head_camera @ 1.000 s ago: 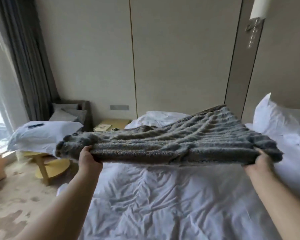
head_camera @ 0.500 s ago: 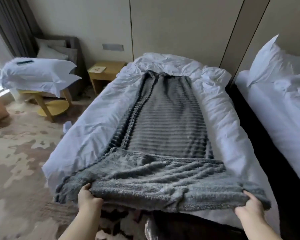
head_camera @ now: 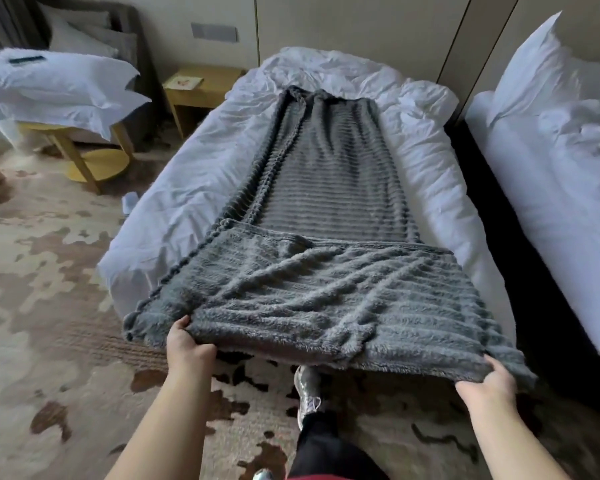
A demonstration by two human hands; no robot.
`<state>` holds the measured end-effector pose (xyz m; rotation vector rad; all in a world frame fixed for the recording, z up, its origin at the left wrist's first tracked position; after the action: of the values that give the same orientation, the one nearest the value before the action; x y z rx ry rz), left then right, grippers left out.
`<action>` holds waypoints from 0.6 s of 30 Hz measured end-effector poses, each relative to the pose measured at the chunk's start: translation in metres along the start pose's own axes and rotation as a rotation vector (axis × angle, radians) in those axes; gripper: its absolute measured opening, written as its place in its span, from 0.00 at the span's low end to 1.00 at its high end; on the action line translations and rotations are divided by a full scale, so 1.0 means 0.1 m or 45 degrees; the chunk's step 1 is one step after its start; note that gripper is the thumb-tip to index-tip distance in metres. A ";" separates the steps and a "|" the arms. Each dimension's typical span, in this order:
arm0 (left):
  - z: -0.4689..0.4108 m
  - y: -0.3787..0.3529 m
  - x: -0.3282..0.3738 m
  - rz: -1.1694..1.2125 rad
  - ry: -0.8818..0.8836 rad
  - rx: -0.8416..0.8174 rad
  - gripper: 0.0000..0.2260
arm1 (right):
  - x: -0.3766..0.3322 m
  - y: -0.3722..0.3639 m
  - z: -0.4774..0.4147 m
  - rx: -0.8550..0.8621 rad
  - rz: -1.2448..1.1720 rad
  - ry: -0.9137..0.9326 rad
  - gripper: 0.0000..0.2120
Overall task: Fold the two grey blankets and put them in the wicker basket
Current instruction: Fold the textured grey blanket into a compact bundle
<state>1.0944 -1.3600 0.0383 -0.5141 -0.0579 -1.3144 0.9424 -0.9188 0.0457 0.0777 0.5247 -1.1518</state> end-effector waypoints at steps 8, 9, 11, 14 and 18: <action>0.06 0.46 0.07 0.109 -0.087 0.044 0.16 | 0.14 0.69 0.03 0.271 -0.111 -0.024 0.05; 0.07 0.52 0.08 0.107 -0.090 0.045 0.15 | 0.12 0.75 0.06 0.296 -0.041 -0.005 0.07; 0.06 0.57 0.06 0.108 -0.086 0.028 0.11 | 0.10 0.72 0.11 0.228 0.165 0.039 0.09; 0.10 0.53 0.01 0.111 -0.083 0.005 0.12 | 0.09 0.62 0.18 0.140 0.188 0.033 0.04; 0.12 0.39 0.03 0.125 -0.085 0.003 0.08 | 0.02 0.36 0.17 0.051 0.170 0.058 0.12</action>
<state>1.1342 -1.3519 0.0374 -0.5525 -0.0882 -1.2011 0.9808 -0.9106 0.0526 0.1713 0.5288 -1.0323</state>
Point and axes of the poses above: each hand's wrist, its own z-axis away from the middle knuckle, its own y-axis out of the back of the hand, x = y × z, the point moved 6 cm from there along -z, towards the middle knuckle, and after that the axes turned 10 degrees about x, right-handed, at the moved point
